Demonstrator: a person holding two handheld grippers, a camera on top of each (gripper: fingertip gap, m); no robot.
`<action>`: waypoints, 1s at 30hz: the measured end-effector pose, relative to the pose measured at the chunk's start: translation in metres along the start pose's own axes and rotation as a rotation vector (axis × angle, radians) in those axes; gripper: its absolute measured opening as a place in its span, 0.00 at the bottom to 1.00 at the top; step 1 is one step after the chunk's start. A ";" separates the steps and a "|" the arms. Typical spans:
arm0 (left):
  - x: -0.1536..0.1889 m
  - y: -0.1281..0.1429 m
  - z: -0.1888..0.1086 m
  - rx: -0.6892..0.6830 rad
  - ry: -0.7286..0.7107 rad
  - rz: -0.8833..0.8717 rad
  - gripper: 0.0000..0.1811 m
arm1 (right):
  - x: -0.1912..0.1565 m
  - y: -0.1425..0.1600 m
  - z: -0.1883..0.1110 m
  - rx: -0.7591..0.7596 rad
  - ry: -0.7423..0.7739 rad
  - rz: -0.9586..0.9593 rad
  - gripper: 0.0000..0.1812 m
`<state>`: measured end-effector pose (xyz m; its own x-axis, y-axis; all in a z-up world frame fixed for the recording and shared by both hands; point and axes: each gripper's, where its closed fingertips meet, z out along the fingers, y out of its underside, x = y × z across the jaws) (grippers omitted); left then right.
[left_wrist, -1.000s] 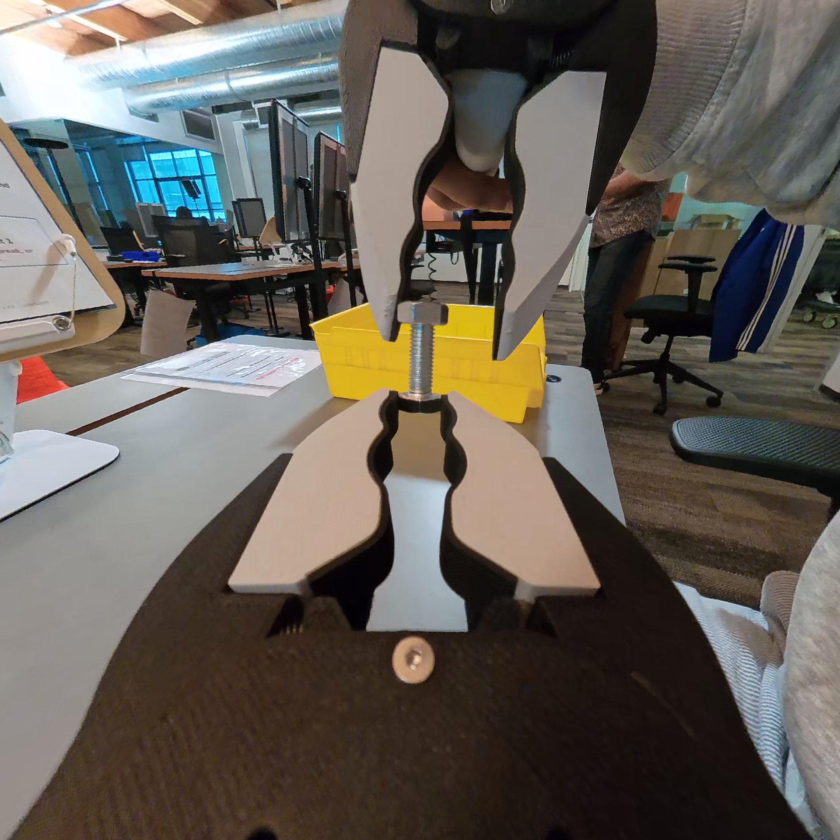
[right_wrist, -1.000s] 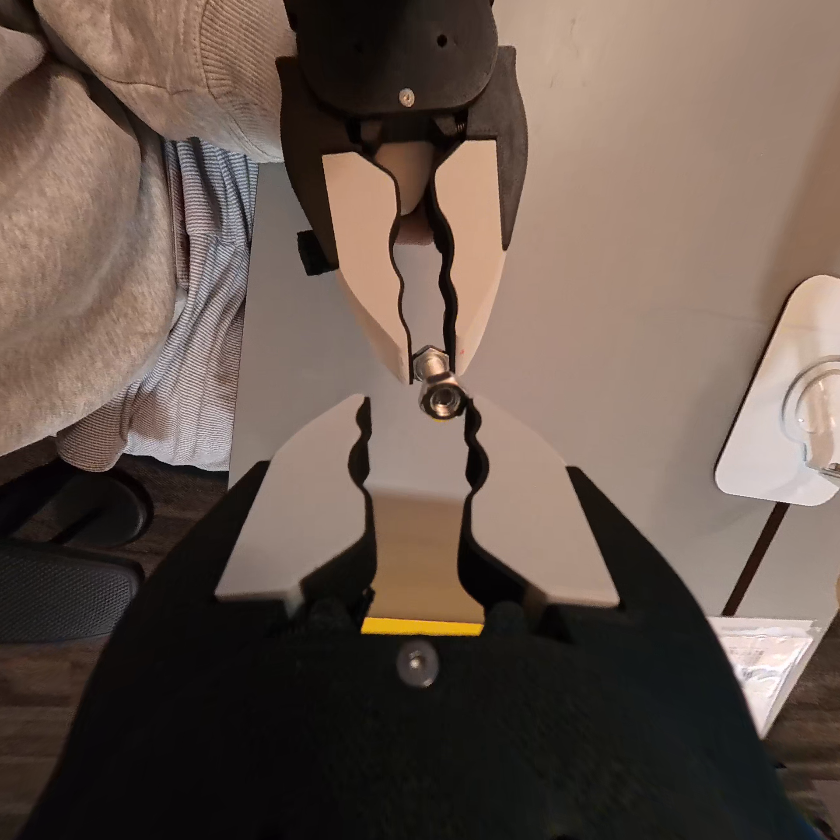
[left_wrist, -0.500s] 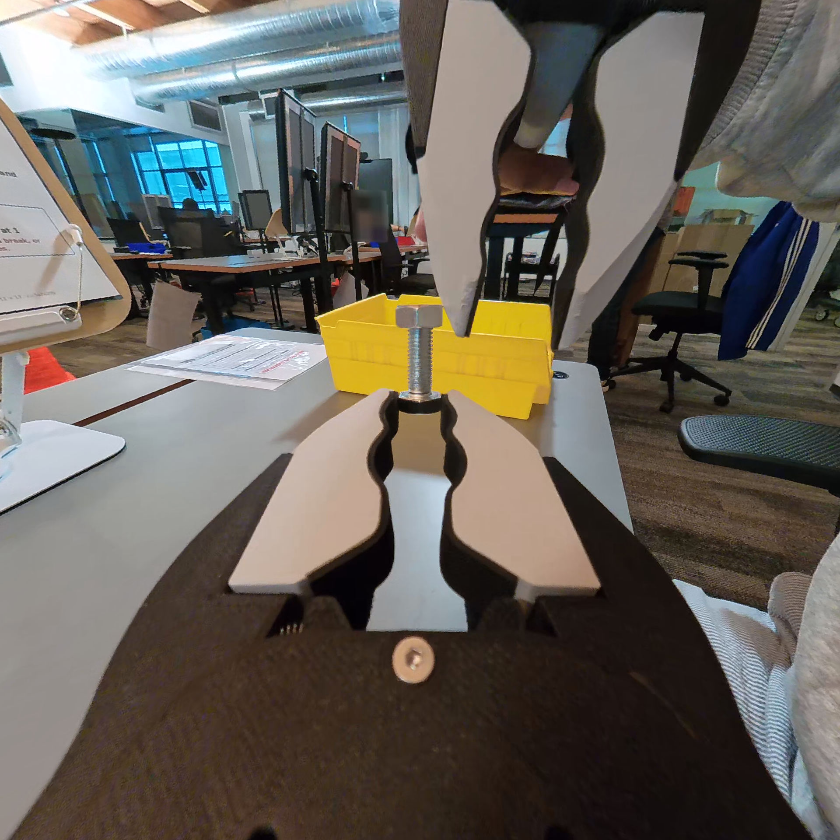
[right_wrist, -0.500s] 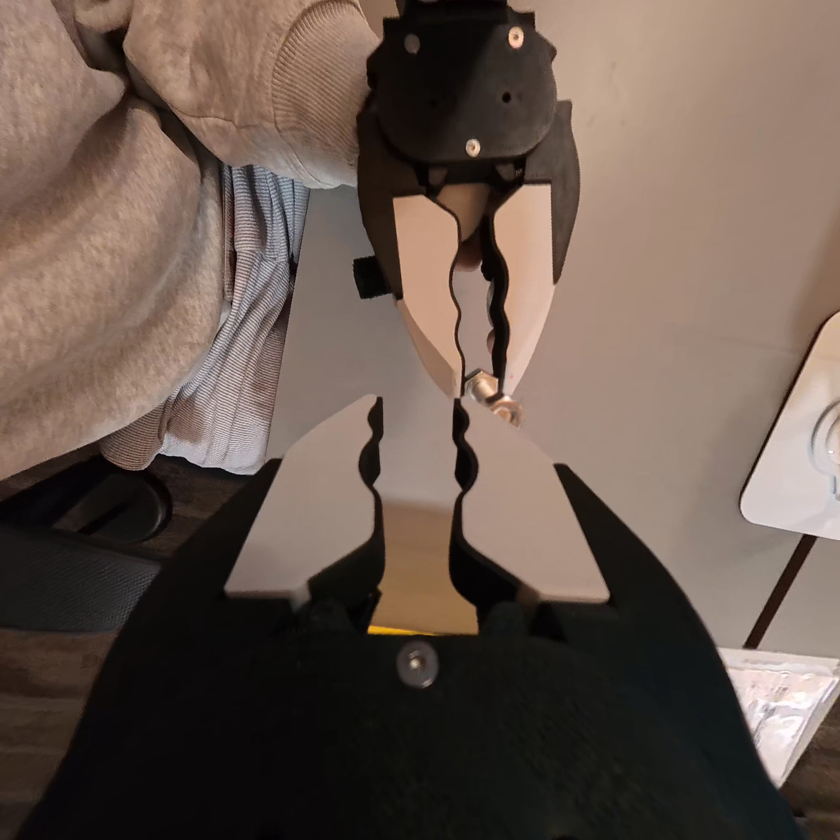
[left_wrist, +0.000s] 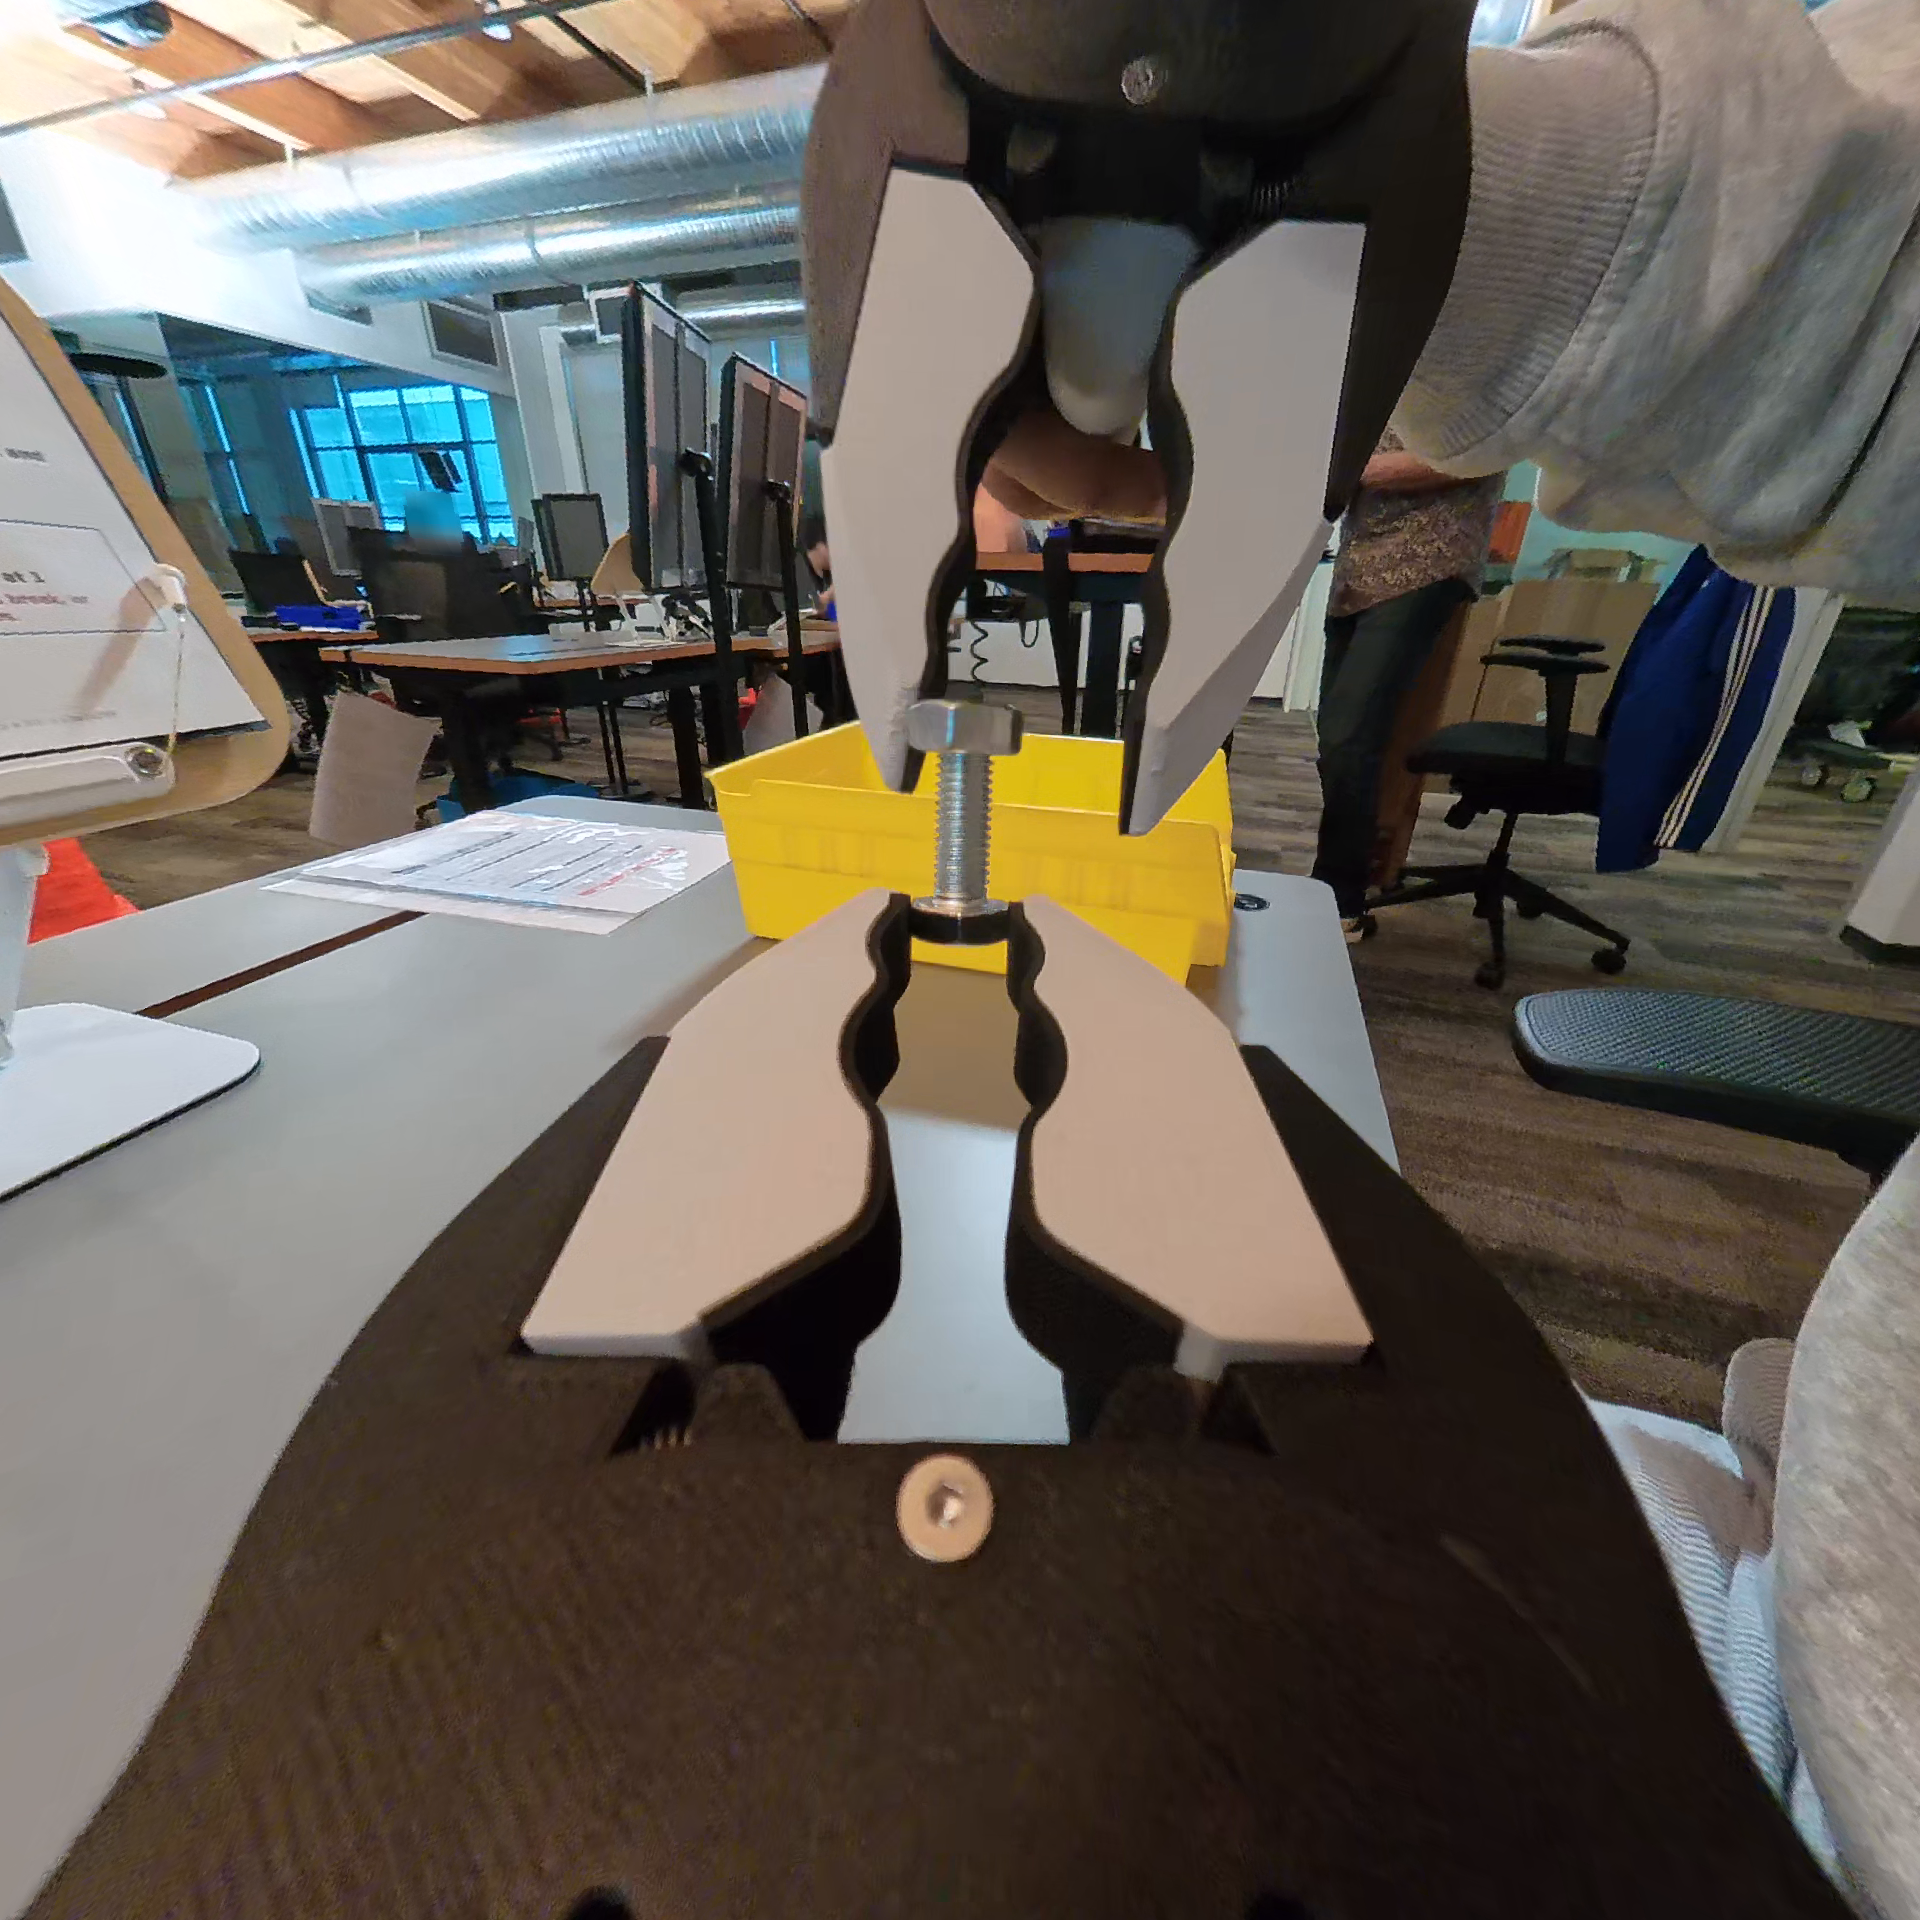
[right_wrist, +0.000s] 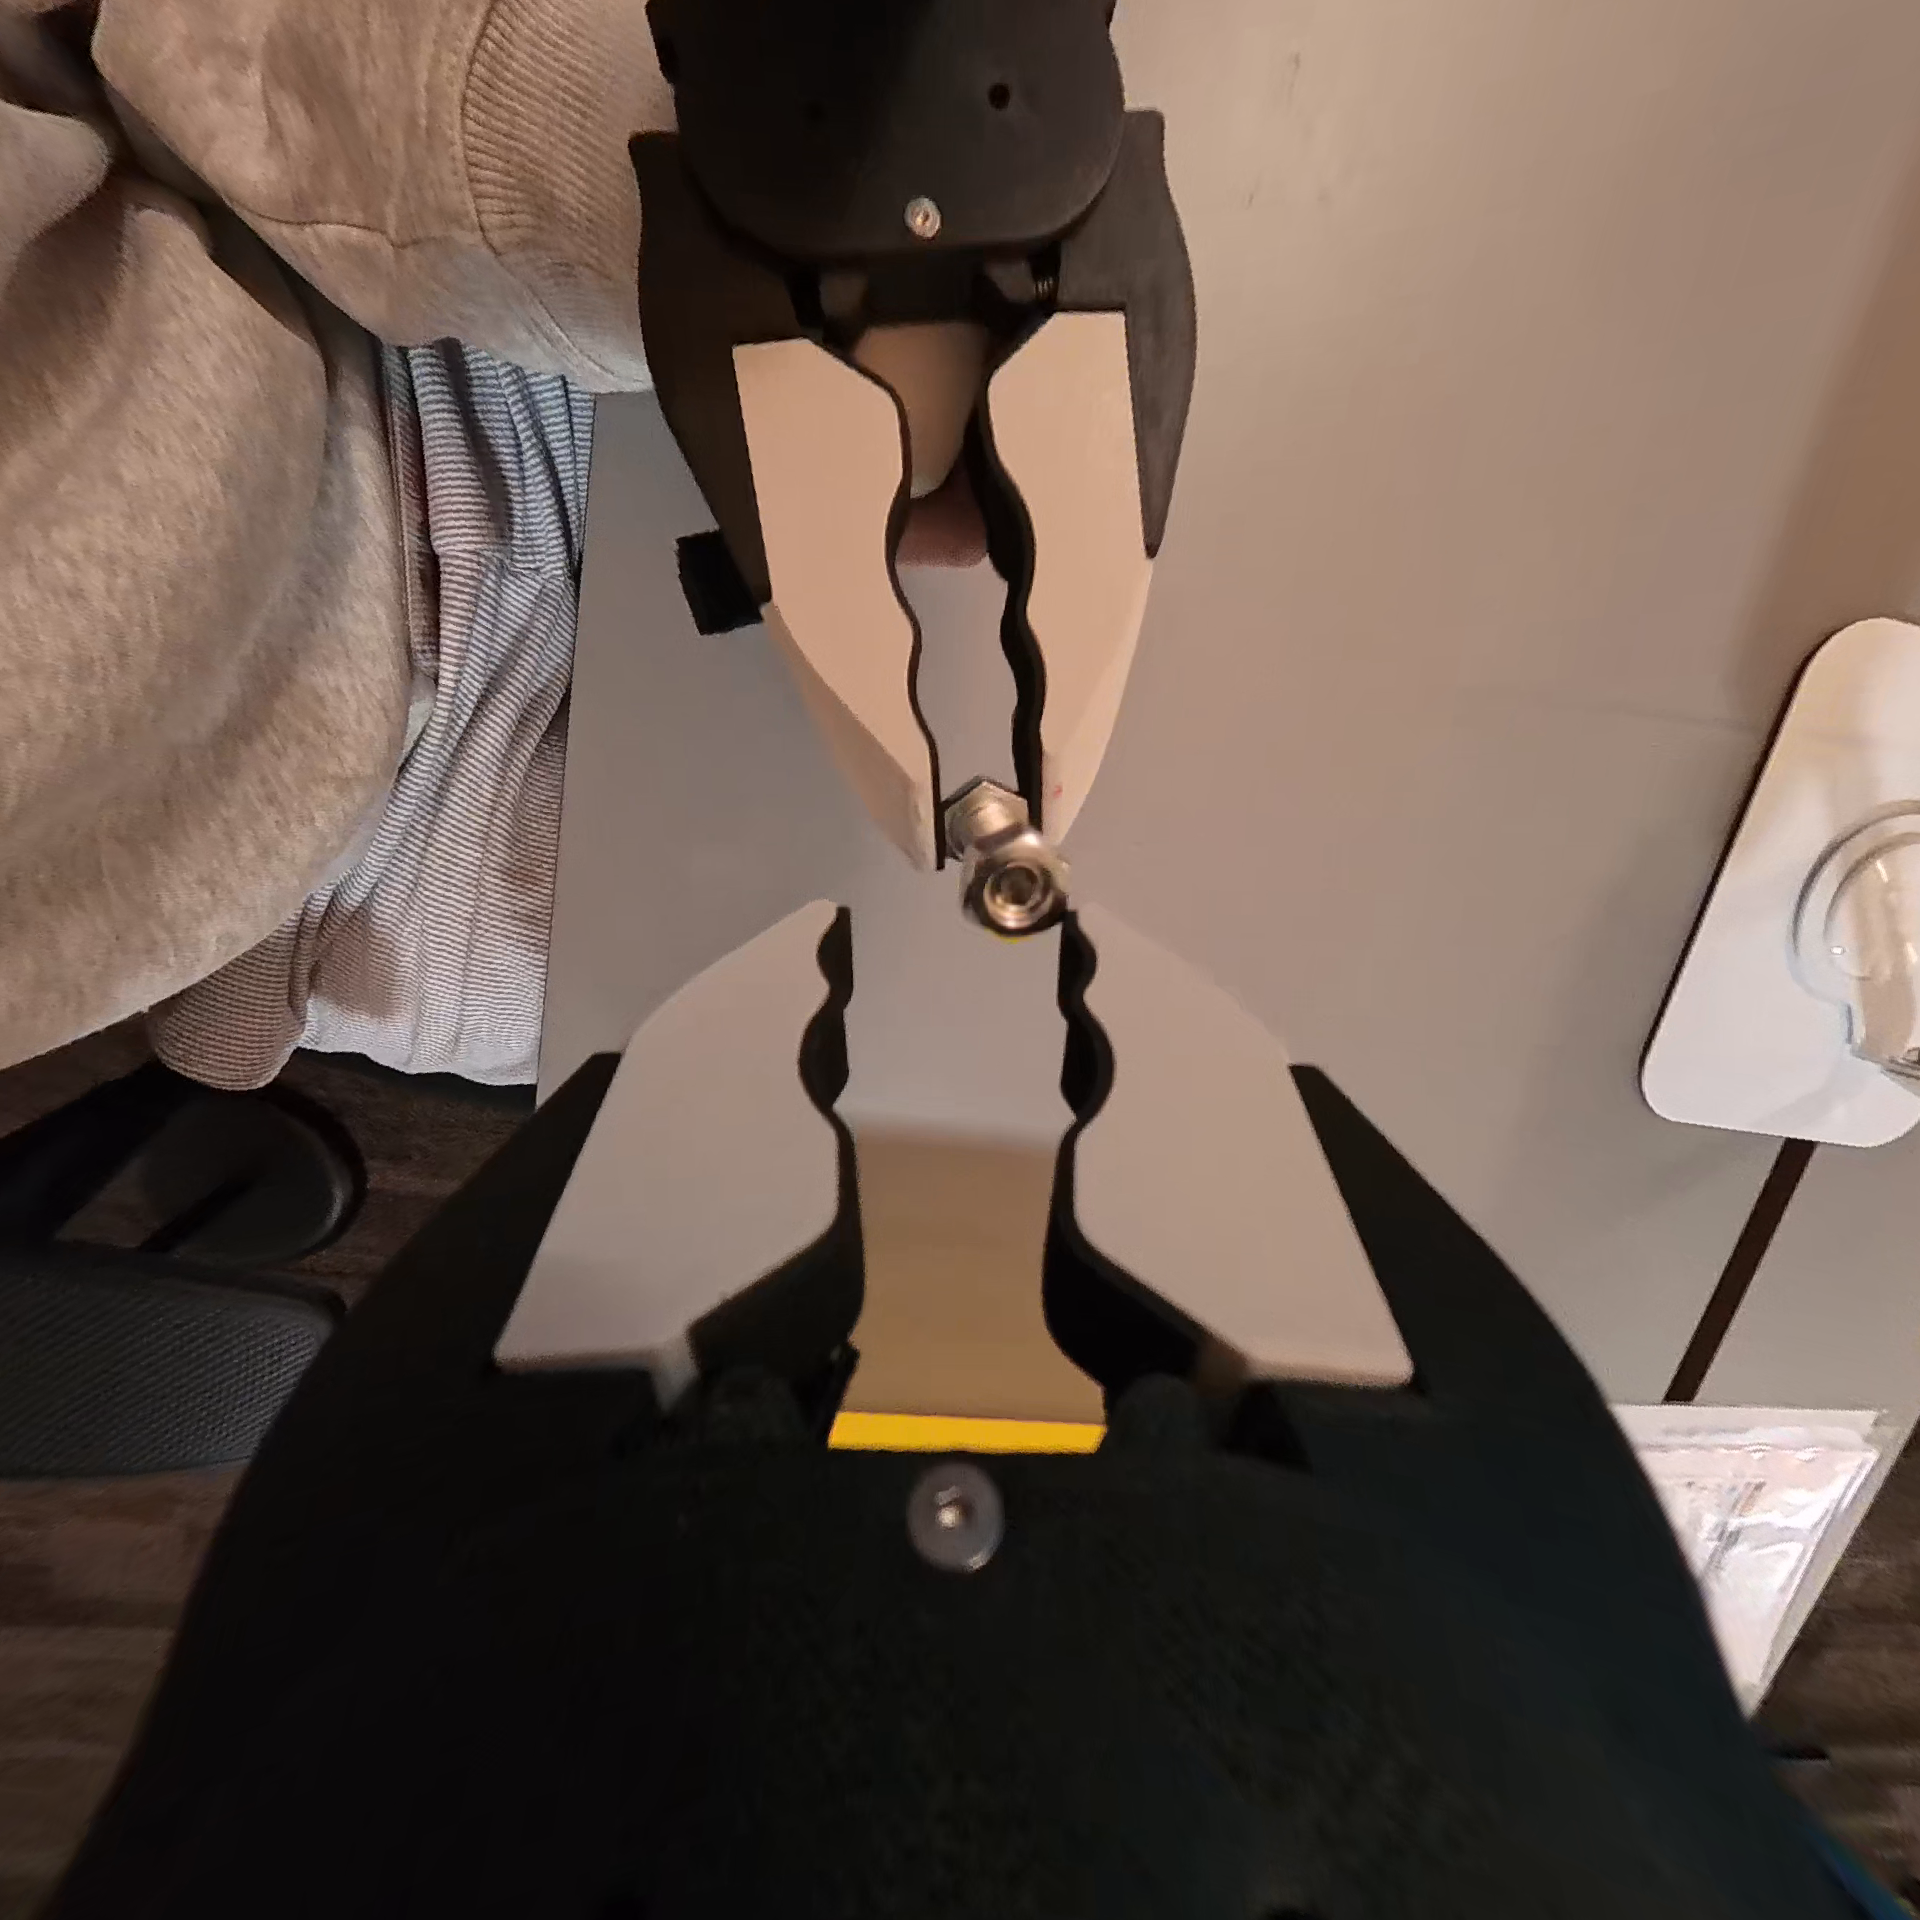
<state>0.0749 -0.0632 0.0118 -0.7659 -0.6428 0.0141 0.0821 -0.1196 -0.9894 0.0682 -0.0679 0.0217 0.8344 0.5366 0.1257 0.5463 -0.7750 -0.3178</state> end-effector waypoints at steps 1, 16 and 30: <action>-0.001 -0.001 0.000 0.004 -0.006 -0.001 0.10 | 0.000 0.001 -0.001 -0.003 0.000 0.002 0.21; 0.001 0.001 0.002 -0.005 -0.007 0.025 0.10 | -0.013 -0.024 -0.005 0.050 -0.008 -0.071 0.19; -0.001 -0.012 -0.004 0.081 0.002 -0.015 0.10 | 0.000 -0.006 -0.008 0.002 0.020 -0.025 0.21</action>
<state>0.0718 -0.0577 0.0235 -0.7684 -0.6394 0.0282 0.1219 -0.1895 -0.9743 0.0656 -0.0659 0.0314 0.8218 0.5490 0.1527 0.5670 -0.7607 -0.3159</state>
